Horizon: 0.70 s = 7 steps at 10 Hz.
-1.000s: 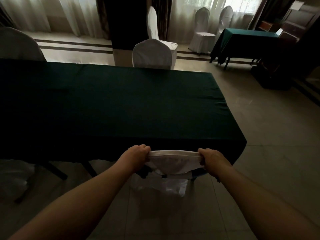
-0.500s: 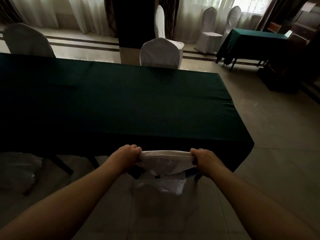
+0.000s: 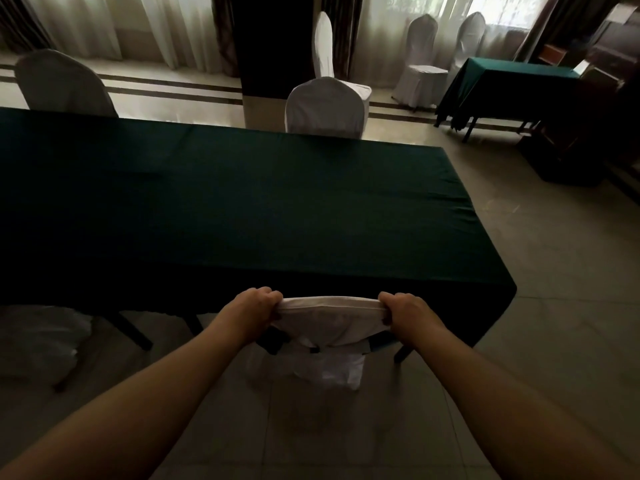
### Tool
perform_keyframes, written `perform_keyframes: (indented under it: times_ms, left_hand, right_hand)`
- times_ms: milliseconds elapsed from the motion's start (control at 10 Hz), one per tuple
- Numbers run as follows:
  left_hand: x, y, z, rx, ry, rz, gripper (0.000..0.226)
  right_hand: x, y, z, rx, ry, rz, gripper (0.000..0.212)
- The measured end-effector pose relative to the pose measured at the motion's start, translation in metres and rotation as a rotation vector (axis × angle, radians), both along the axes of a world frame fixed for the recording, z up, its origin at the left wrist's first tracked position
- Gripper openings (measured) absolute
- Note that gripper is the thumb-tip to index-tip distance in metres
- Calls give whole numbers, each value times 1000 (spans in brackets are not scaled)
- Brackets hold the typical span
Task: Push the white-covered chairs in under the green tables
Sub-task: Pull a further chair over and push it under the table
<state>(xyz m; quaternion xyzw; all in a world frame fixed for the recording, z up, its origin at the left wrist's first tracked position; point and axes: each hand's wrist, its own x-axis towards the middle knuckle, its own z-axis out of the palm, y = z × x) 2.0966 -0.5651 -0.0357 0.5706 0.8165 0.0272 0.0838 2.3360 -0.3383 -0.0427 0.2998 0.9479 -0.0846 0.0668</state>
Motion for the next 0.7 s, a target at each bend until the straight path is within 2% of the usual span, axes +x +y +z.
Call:
perform_keyframes:
  times_ms: [200,500,600,700]
  left_hand:
    - [-9,-3,0,9,-15,40,29]
    - [-8,-10,3,33,-116,114,30]
    - [-10,-13,9,-2,-170,141,33]
    - [-18,-18,29,-5,-226,195,50]
  right_hand:
    - [-10,-5,3,-17,17,1,18]
    - [-10,-10,7,-48,-31,-31,25]
    - [-11,-10,8,-74,-95,-61,27]
    - [-18,-12,24,-166,-113,-94,41]
